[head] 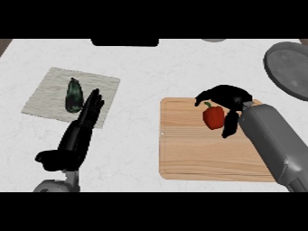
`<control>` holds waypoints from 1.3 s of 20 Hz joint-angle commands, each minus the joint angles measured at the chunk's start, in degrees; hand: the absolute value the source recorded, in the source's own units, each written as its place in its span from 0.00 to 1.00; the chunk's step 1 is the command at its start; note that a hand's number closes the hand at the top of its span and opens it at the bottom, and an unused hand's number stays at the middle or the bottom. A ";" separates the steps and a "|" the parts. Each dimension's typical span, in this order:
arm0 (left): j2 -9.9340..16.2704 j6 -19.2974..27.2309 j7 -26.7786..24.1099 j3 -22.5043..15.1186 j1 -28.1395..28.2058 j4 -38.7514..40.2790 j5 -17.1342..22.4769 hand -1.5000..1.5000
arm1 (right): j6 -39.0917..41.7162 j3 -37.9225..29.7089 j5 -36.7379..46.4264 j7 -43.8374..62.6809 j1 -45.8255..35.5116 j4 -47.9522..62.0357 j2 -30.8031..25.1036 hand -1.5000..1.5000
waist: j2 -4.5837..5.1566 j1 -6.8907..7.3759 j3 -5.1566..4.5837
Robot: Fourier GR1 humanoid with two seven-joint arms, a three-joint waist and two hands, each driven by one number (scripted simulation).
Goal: Pick the bell pepper from the cutting board and place it in the pan
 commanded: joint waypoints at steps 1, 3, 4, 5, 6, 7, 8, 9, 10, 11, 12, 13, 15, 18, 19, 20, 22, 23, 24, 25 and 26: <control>0.43 -1.69 0.00 0.66 0.35 -0.54 0.84 0.50 | -3.40 2.18 4.22 -3.44 -1.57 4.60 1.82 1.00 | 0.50 0.19 0.35; 0.99 -1.56 1.18 2.53 -3.00 1.32 0.95 0.50 | -8.70 2.10 5.83 -6.83 -0.11 8.70 0.74 1.00 | 0.69 0.30 0.37; -1.13 1.66 3.35 -1.31 1.65 -4.77 -2.04 0.50 | -3.43 1.59 5.16 -2.16 -1.79 3.50 2.96 1.00 | 0.35 0.04 0.35; 1.32 -2.50 1.10 1.81 0.96 -1.59 1.61 0.50 | -8.27 2.83 6.82 -1.00 0.02 6.18 5.48 1.00 | 0.50 0.23 0.35; -0.76 0.48 0.43 -0.35 1.60 -1.69 -1.57 0.50 | -6.59 1.94 5.95 -5.45 0.41 5.55 2.23 1.00 | 0.44 -0.02 0.35; -0.05 -1.68 -0.44 1.58 1.04 0.06 0.89 0.50 | -8.99 1.30 6.64 -5.70 0.87 5.69 1.61 1.00 | 0.45 -0.11 0.34; -0.05 -2.21 -3.79 1.79 -0.09 3.85 0.22 0.50 | -11.67 0.46 7.07 -6.89 -1.86 10.89 2.45 1.00 | 0.72 0.32 0.35; 0.34 -2.15 -0.91 1.59 1.11 0.95 0.42 0.50 | -10.54 0.84 6.64 -5.53 1.30 5.50 3.23 1.00 | 0.41 -0.20 0.34; -0.85 -0.52 -1.06 1.87 -1.52 2.58 -0.78 0.50 | -11.72 -0.99 6.99 -6.91 -2.16 7.98 1.65 1.00 | 0.50 -0.08 0.35; -1.42 -1.13 -2.96 0.04 1.36 2.00 -1.16 0.50 | -15.03 -0.93 7.44 -5.79 -0.83 8.61 3.70 1.00 | 0.51 0.06 0.35; -0.97 -1.42 -1.25 0.86 0.53 0.42 -0.40 0.50 | -13.70 -2.76 6.12 -7.62 -2.19 6.88 1.68 1.00 | 0.43 -0.08 0.35; -2.16 1.12 0.76 -0.77 0.69 -1.75 -2.63 0.50 | -15.41 -3.65 6.34 -7.40 -3.80 9.45 2.39 1.00 | 0.50 0.22 0.37; 0.85 -3.38 -1.06 2.91 0.35 1.36 1.39 0.50 | -17.68 -5.73 4.01 -7.65 -0.22 4.02 1.12 1.00 | 0.34 -0.50 0.34; -0.23 -0.97 1.20 2.01 -0.21 -0.64 -0.31 0.50 | -18.67 -10.09 2.11 -1.62 -2.41 1.22 0.67 1.00 | 0.18 -0.75 0.34; 0.17 -2.20 -0.61 2.48 1.86 0.18 0.85 0.50 | -20.66 -10.91 2.48 4.01 -1.03 0.27 2.11 1.00 | 0.05 -1.04 0.30; -1.00 -0.49 0.67 0.96 1.32 -1.32 -0.76 0.50 | -20.80 -13.21 1.52 8.18 -1.22 0.50 1.99 1.00 | -0.13 -1.36 0.32; -0.92 0.19 -0.11 1.95 1.49 0.65 -0.99 0.50 | -22.66 -16.14 1.03 17.34 -1.13 -1.47 2.92 1.00 | -0.50 -2.76 0.23; -0.39 -0.26 0.77 2.70 1.15 -0.91 0.00 0.50 | -23.32 -19.15 -0.19 20.01 -1.59 -1.49 1.09 1.00 | -0.60 -2.81 0.25; -0.38 -0.71 -0.44 1.92 3.54 -1.09 -0.20 0.50 | -26.72 -17.91 2.21 23.37 -0.75 -4.26 1.71 1.00 | -0.75 -2.57 0.21; -0.09 -1.14 -0.35 1.67 3.51 -0.38 -0.45 0.50 | -28.66 -17.36 3.34 25.92 -0.10 -6.89 2.68 1.00 | -0.70 -2.72 0.21; -0.49 0.16 -0.01 2.08 2.56 -0.37 -1.08 0.50 | -30.15 -17.62 3.07 28.14 -0.07 -10.55 4.42 1.00 | -0.96 -3.32 0.21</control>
